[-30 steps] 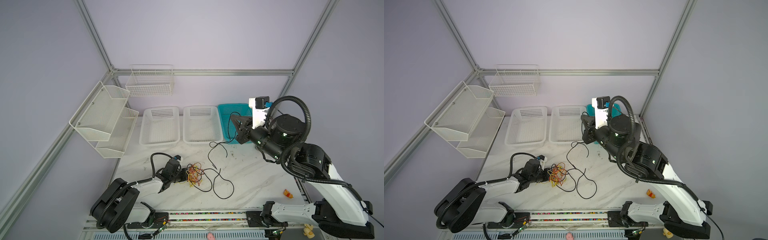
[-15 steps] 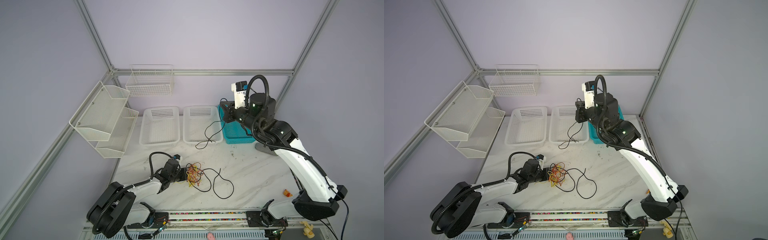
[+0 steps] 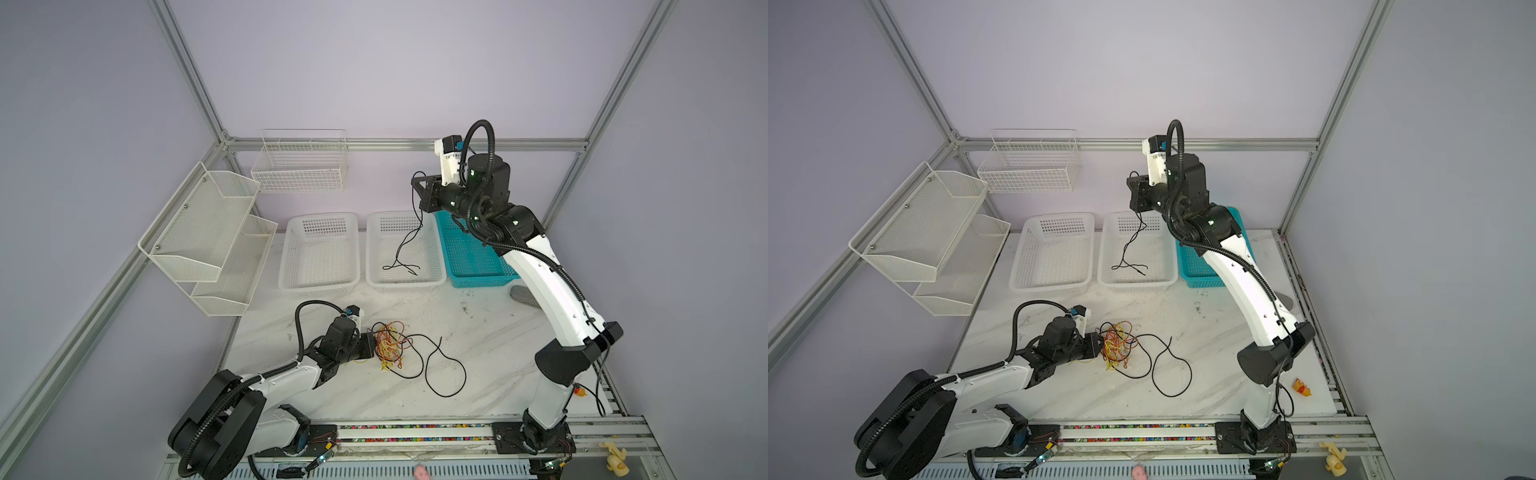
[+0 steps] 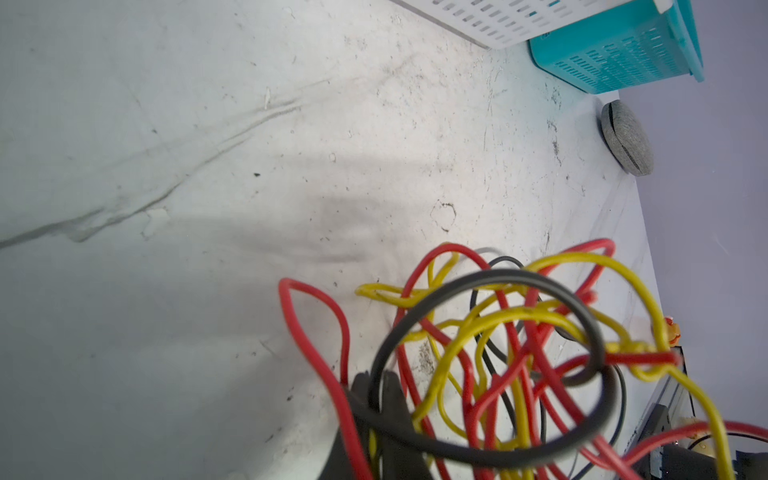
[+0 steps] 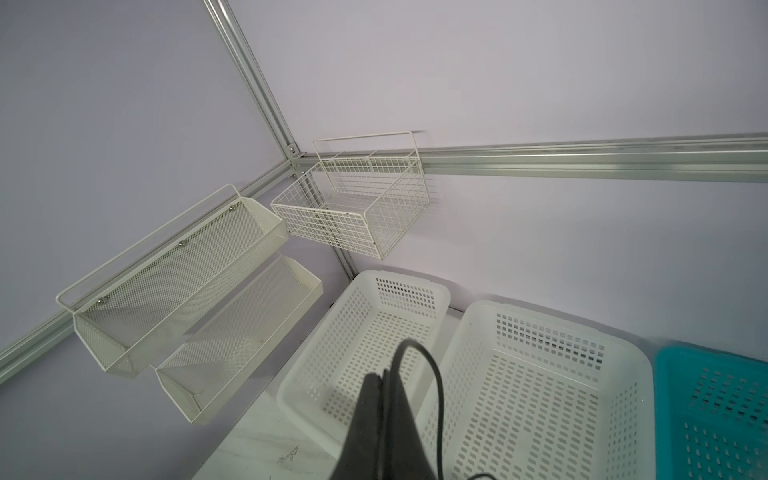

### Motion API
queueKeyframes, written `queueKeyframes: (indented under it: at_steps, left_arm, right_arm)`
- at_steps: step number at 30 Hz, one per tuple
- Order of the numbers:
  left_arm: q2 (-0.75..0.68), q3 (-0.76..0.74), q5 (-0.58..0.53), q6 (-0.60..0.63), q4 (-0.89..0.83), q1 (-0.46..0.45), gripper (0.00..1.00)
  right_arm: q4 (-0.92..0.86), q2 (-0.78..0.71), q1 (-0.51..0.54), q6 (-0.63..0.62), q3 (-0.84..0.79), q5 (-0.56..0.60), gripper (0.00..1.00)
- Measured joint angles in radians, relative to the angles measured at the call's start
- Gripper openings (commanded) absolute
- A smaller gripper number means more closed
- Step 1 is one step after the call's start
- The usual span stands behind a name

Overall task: Untangle the cables
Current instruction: 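Lower the black wire into the white basket nearest the teal basket, then release the black wire and bring the right gripper back to the tangle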

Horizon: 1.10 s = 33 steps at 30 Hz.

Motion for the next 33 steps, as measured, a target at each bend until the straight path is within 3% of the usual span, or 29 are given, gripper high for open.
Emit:
queueKeyframes:
  at_steps: [6, 13, 33]
  left_arm:
    - [0.0, 0.0, -0.008, 0.021, 0.034, 0.001, 0.0]
    - [-0.006, -0.029, -0.017, 0.052, 0.072, 0.003, 0.0]
    - [-0.029, -0.057, -0.025, 0.063, 0.116, 0.005, 0.0]
  right_arm:
    - [0.019, 0.178, -0.07, 0.048, 0.119, -0.075, 0.0]
    - [0.021, 0.314, -0.096, 0.068, 0.116, -0.095, 0.0]
    - [0.098, 0.337, -0.095, 0.16, -0.311, -0.073, 0.0]
